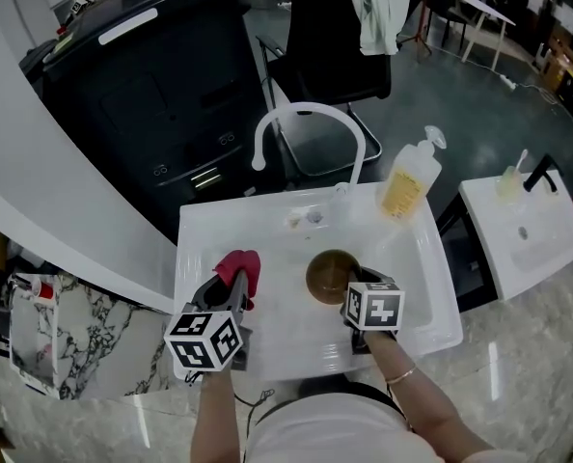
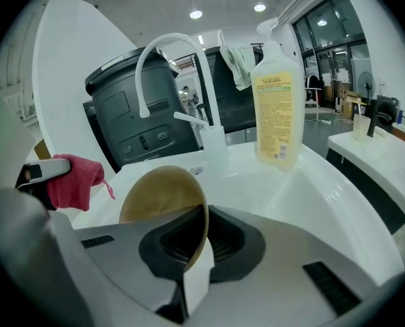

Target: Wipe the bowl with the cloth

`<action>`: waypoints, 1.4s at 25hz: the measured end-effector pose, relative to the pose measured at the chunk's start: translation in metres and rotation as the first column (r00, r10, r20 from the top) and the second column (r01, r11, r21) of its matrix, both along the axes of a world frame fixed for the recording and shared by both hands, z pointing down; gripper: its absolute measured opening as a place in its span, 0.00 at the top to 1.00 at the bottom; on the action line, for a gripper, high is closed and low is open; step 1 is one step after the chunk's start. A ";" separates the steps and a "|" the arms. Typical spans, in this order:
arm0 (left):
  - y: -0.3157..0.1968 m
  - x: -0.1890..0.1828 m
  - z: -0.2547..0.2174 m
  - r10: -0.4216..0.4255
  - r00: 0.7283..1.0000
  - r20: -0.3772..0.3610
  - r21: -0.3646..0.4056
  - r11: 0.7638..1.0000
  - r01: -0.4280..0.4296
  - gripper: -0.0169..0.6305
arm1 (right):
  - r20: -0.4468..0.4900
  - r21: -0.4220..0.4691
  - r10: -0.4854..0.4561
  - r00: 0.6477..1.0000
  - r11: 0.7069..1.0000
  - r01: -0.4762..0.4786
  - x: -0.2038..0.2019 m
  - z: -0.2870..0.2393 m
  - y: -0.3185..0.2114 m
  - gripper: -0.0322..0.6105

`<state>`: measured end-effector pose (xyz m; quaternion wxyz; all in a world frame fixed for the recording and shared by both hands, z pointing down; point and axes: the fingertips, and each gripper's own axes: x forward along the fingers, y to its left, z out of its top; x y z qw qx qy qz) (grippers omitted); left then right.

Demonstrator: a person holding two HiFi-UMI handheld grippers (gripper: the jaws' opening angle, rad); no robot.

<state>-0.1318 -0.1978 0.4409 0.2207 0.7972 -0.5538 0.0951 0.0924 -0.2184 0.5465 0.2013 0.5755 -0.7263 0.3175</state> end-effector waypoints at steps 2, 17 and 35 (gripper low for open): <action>0.000 -0.007 -0.002 -0.028 1.000 -0.002 0.009 1.000 0.028 0.91 | 0.001 -0.010 -0.010 1.000 1.000 0.010 -0.003 0.004 -0.003 0.93; 0.019 -0.071 0.001 -0.218 0.976 0.004 0.007 0.976 0.218 0.91 | 0.038 -0.075 -0.162 0.986 0.984 0.164 -0.077 0.026 -0.030 0.93; 0.095 -0.172 0.017 -0.499 0.867 0.022 -0.062 0.864 0.499 0.91 | 0.081 -0.181 -0.419 0.905 0.886 0.426 -0.230 0.067 -0.038 0.93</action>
